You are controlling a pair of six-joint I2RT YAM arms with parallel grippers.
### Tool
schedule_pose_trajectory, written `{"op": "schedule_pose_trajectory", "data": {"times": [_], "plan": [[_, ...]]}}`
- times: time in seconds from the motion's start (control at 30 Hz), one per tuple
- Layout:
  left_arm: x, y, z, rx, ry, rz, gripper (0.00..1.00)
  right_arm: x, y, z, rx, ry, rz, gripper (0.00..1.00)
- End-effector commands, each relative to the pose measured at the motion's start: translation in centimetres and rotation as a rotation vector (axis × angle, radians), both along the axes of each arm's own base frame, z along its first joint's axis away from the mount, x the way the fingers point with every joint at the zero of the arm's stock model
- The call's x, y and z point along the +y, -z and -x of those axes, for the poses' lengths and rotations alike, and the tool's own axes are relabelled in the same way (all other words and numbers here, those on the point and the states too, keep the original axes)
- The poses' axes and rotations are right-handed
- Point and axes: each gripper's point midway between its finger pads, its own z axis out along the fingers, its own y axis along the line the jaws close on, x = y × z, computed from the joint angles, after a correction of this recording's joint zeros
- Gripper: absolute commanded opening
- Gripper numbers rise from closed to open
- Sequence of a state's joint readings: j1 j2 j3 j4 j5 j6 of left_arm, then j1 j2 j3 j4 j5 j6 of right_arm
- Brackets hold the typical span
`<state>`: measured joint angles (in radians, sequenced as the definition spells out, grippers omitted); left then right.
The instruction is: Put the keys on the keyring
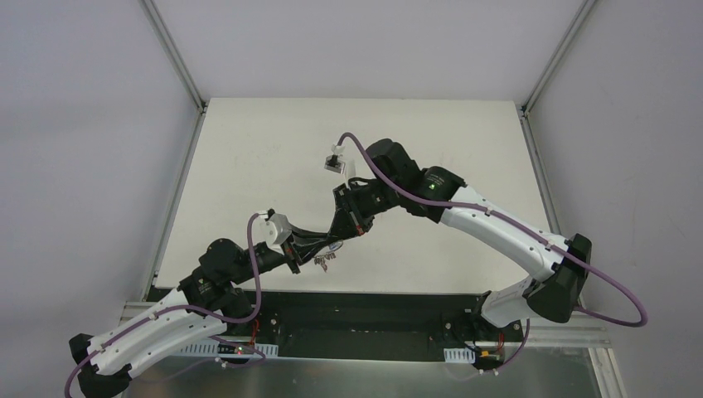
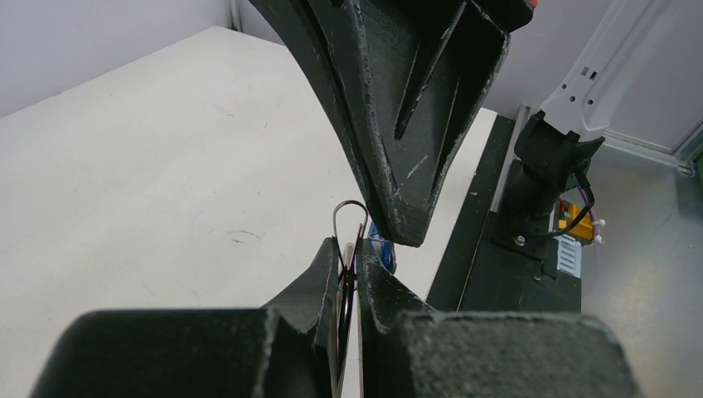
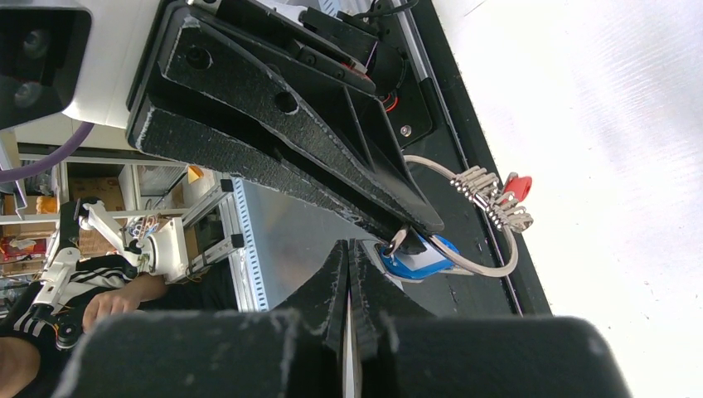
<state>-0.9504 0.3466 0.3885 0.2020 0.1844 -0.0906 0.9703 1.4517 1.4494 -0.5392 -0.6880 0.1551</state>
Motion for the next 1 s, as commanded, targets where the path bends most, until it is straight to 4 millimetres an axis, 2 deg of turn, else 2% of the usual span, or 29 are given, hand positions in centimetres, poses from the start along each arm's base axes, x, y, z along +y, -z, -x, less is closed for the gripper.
{"op": "schedule_pose_trajectory", "data": {"times": [0.0, 0.6, 0.97], "plan": [[0.1, -3.5, 1.0, -0.062, 0.034, 0.084, 0.00, 0.1, -0.9, -0.2, -0.023, -0.009, -0.018, 0.00], [0.0, -3.5, 1.2, -0.071, 0.048, 0.083, 0.00, 0.4, -0.9, -1.1, -0.065, 0.029, -0.007, 0.00], [0.0, -3.6, 1.4, -0.075, 0.056, 0.086, 0.00, 0.0, -1.4, -3.5, -0.227, 0.197, -0.019, 0.00]]}}
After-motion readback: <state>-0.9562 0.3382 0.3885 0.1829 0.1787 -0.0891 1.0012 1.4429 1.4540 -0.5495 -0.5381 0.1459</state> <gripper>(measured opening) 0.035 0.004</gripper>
